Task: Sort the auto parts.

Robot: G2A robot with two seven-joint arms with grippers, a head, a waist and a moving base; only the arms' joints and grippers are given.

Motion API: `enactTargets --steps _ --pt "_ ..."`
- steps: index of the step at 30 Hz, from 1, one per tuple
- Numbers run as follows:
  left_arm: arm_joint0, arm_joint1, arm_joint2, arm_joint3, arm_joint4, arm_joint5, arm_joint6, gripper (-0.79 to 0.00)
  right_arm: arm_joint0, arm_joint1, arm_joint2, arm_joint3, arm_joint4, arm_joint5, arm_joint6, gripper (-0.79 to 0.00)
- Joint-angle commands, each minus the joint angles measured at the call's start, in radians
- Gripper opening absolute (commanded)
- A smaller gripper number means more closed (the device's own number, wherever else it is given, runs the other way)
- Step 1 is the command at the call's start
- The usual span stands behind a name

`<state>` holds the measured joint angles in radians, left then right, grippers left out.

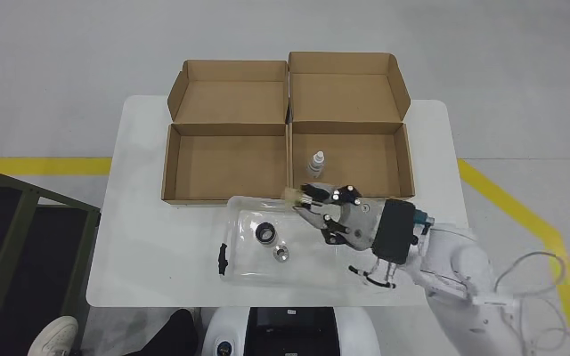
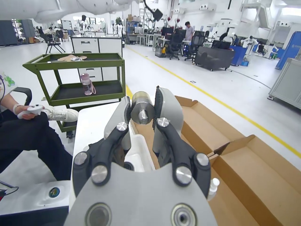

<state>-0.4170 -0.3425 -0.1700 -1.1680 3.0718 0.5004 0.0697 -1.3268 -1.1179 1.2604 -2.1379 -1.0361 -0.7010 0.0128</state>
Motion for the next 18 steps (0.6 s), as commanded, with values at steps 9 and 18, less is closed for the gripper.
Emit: enactTargets --steps 9,18 --pt "0.0 0.0 0.0 0.0 0.0 0.0 0.0 0.0 -0.012 -0.007 0.031 -0.009 0.011 0.018 -0.203 -0.785" --pt "0.0 0.0 0.0 0.0 0.0 0.0 0.0 0.0 0.002 -0.01 0.032 0.0 -0.048 -0.024 -0.277 -0.785"
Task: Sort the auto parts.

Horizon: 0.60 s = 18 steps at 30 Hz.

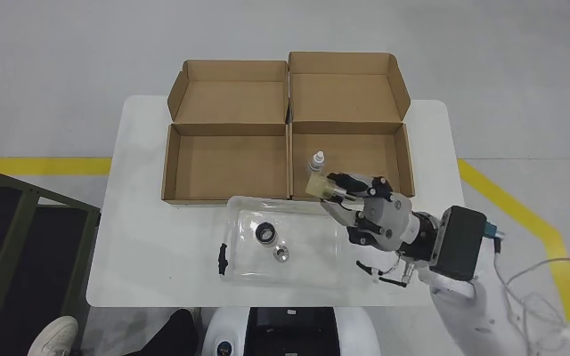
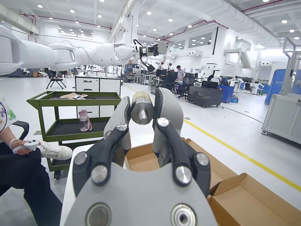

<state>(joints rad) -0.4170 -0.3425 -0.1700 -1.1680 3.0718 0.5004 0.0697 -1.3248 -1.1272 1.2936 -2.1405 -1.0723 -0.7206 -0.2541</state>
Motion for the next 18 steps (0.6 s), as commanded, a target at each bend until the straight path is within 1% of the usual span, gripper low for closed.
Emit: enactTargets --steps 1,5,9,13,18 --pt "0.0 0.0 0.0 0.0 0.0 0.0 0.0 0.0 0.0 -0.001 -0.002 0.007 -0.024 -0.006 -0.017 -0.785" --pt "0.0 0.0 0.0 0.0 0.0 0.0 0.0 0.0 -0.002 -0.001 -0.009 0.037 -0.068 -0.009 -0.014 -0.785" --pt "0.0 0.0 0.0 0.0 0.0 0.0 0.0 0.0 -0.011 0.004 -0.011 0.067 -0.097 -0.033 0.056 -0.785" --pt "0.0 0.0 0.0 0.0 0.0 0.0 0.0 0.0 -0.019 0.009 -0.003 0.103 -0.088 -0.057 0.144 -0.785" --pt "0.0 0.0 0.0 0.0 0.0 0.0 0.0 0.0 -0.035 0.017 0.023 0.137 -0.078 -0.069 0.218 -0.785"
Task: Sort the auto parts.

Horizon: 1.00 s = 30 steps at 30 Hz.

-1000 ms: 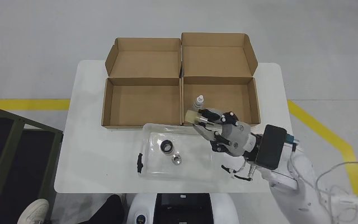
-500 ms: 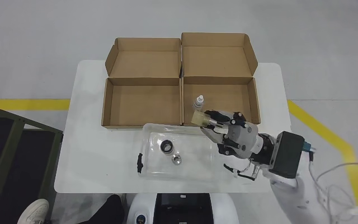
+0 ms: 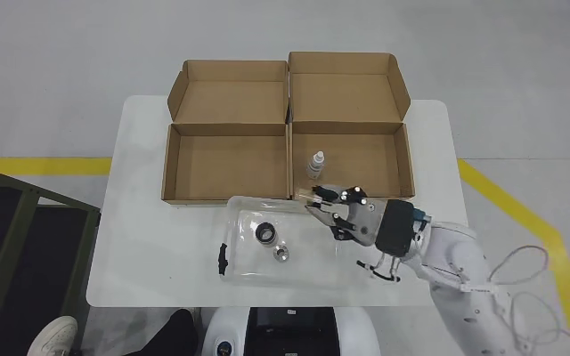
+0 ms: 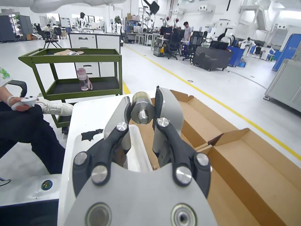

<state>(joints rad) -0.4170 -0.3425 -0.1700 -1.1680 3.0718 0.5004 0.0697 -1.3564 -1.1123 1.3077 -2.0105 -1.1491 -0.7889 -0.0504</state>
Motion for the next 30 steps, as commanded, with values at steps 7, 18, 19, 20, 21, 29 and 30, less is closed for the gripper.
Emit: enactTargets --steps 7,18,19,20,21,29,30 --pt "0.0 0.0 0.0 0.0 0.0 0.0 0.0 0.0 -0.023 0.011 0.079 0.037 -0.013 0.047 0.085 -0.785" --pt "0.0 0.0 0.0 0.0 0.0 0.0 0.0 0.0 0.047 0.014 0.106 0.157 0.03 0.168 0.275 -0.785" --pt "0.0 0.0 0.0 0.0 0.0 0.0 0.0 0.0 0.061 0.014 0.101 0.167 0.033 0.175 0.295 -0.785" --pt "0.0 0.0 0.0 0.0 0.0 0.0 0.0 0.0 0.073 0.013 0.095 0.179 0.037 0.182 0.313 -0.785" --pt "0.0 0.0 0.0 0.0 0.0 0.0 0.0 0.0 0.085 0.013 0.088 0.191 0.039 0.188 0.339 -0.785" --pt "0.0 0.0 0.0 0.0 0.0 0.0 0.0 0.0 0.195 0.008 0.026 0.272 0.074 0.215 0.524 -0.785" --pt "0.0 0.0 0.0 0.0 0.0 0.0 0.0 0.0 0.208 0.007 0.016 0.282 0.07 0.224 0.545 -0.785"
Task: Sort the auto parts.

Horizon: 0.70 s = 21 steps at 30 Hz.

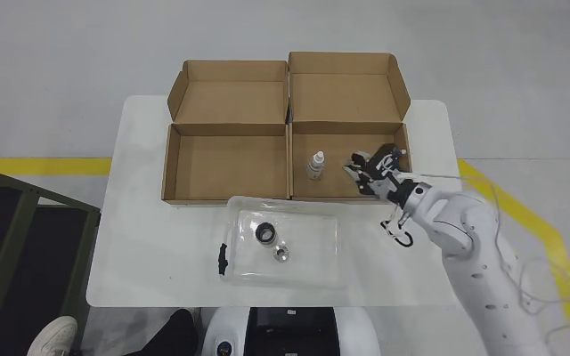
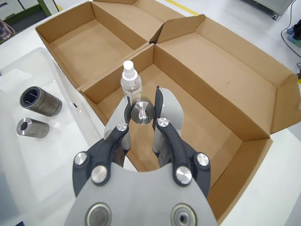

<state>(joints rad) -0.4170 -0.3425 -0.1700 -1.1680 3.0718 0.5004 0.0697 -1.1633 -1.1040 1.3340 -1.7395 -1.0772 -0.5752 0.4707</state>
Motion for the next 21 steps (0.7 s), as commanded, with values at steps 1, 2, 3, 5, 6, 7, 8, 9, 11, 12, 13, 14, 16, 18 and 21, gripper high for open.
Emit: enactTargets --steps 1,2,3,5,6,7,8,9,11,12,13,14,16,18,21 --pt "0.0 0.0 0.0 0.0 0.0 0.0 0.0 0.0 0.03 -0.002 -0.023 0.026 0.001 0.011 0.047 -0.785" --pt "0.0 0.0 0.0 0.0 0.0 0.0 0.0 0.0 0.048 -0.004 -0.035 0.041 0.003 0.012 0.068 -0.785" --pt "0.0 0.0 0.0 0.0 0.0 0.0 0.0 0.0 0.065 -0.005 -0.047 0.057 0.003 0.014 0.09 -0.785" --pt "0.0 0.0 0.0 0.0 0.0 0.0 0.0 0.0 0.1 -0.009 -0.071 0.089 0.011 0.018 0.123 -0.785" --pt "0.0 0.0 0.0 0.0 0.0 0.0 0.0 0.0 0.116 -0.01 -0.083 0.106 0.012 0.022 0.142 -0.785" --pt "0.0 0.0 0.0 0.0 0.0 0.0 0.0 0.0 0.133 -0.012 -0.094 0.121 0.018 0.023 0.161 -0.785" --pt "0.0 0.0 0.0 0.0 0.0 0.0 0.0 0.0 0.149 -0.014 -0.104 0.135 0.024 0.025 0.174 -0.785" --pt "0.0 0.0 0.0 0.0 0.0 0.0 0.0 0.0 0.163 -0.016 -0.115 0.151 0.027 0.027 0.194 -0.785" --pt "0.0 0.0 0.0 0.0 0.0 0.0 0.0 0.0 0.191 -0.02 -0.139 0.176 0.036 0.03 0.226 -0.785" --pt "0.0 0.0 0.0 0.0 0.0 0.0 0.0 0.0 0.203 -0.022 -0.152 0.187 0.032 0.032 0.242 -0.785" --pt "0.0 0.0 0.0 0.0 0.0 0.0 0.0 0.0 0.216 -0.024 -0.163 0.198 0.032 0.035 0.254 -0.785" --pt "0.0 0.0 0.0 0.0 0.0 0.0 0.0 0.0 0.228 -0.026 -0.174 0.209 0.026 0.038 0.265 -0.785" --pt "0.0 0.0 0.0 0.0 0.0 0.0 0.0 0.0 0.251 -0.03 -0.195 0.233 0.022 0.04 0.279 -0.785" --pt "0.0 0.0 0.0 0.0 0.0 0.0 0.0 0.0 0.271 -0.033 -0.212 0.254 0.018 0.043 0.29 -0.785" --pt "0.0 0.0 0.0 0.0 0.0 0.0 0.0 0.0 0.297 -0.038 -0.237 0.279 0.009 0.047 0.311 -0.785"
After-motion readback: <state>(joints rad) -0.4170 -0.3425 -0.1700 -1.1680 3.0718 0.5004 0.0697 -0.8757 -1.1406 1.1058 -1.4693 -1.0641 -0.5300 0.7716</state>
